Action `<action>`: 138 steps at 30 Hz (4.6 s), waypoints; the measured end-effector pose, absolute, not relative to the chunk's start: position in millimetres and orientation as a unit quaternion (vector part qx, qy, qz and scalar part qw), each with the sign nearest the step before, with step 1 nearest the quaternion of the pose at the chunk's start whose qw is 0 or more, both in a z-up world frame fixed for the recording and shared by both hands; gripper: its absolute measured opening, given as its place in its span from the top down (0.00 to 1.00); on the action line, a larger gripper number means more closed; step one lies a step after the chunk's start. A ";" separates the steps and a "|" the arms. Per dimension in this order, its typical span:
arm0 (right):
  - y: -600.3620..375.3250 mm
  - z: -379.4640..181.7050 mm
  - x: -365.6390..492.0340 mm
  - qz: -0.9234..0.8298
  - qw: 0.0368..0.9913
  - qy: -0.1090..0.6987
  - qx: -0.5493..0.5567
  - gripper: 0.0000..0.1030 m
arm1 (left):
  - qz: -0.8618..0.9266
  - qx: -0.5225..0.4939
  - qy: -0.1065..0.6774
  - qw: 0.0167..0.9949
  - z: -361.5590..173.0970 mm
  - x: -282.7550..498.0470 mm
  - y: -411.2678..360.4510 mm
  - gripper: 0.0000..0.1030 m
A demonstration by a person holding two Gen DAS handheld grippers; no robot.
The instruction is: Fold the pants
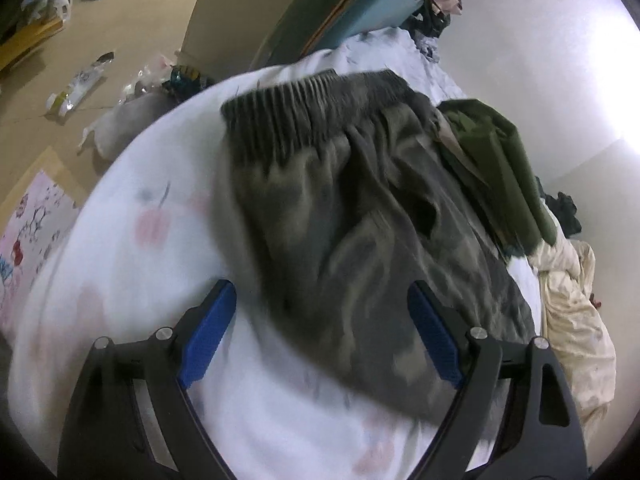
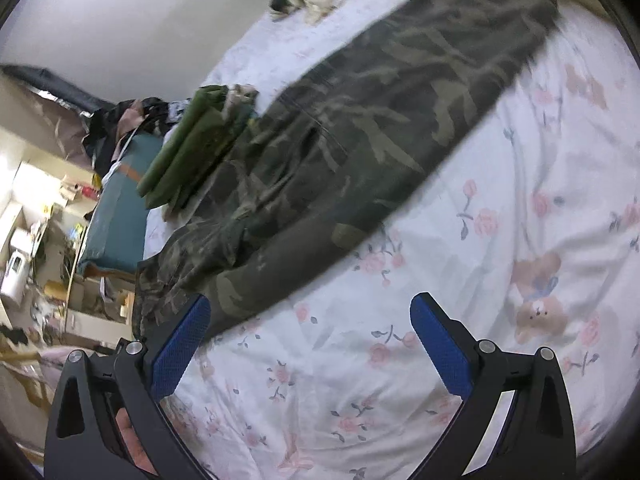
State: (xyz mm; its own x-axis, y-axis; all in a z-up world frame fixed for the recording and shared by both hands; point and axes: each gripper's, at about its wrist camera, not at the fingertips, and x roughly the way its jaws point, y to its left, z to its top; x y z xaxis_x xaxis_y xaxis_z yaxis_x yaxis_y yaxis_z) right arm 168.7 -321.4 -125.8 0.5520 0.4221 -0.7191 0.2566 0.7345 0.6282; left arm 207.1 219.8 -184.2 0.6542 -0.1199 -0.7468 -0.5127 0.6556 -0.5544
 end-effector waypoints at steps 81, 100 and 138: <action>-660.4 -124.5 317.3 -0.204 0.817 0.367 0.395 0.97 | 0.128 -0.282 0.443 0.841 -66.8 265.2 210.1 0.82; -606.1 -111.4 174.7 -0.254 0.700 0.594 0.303 0.97 | 0.140 -0.345 0.545 0.751 -64.9 82.6 326.9 0.82; 61.0 -207.9 159.7 0.320 0.654 0.675 0.122 0.76 | 0.101 -0.118 0.603 0.783 -81.7 108.9 231.1 0.82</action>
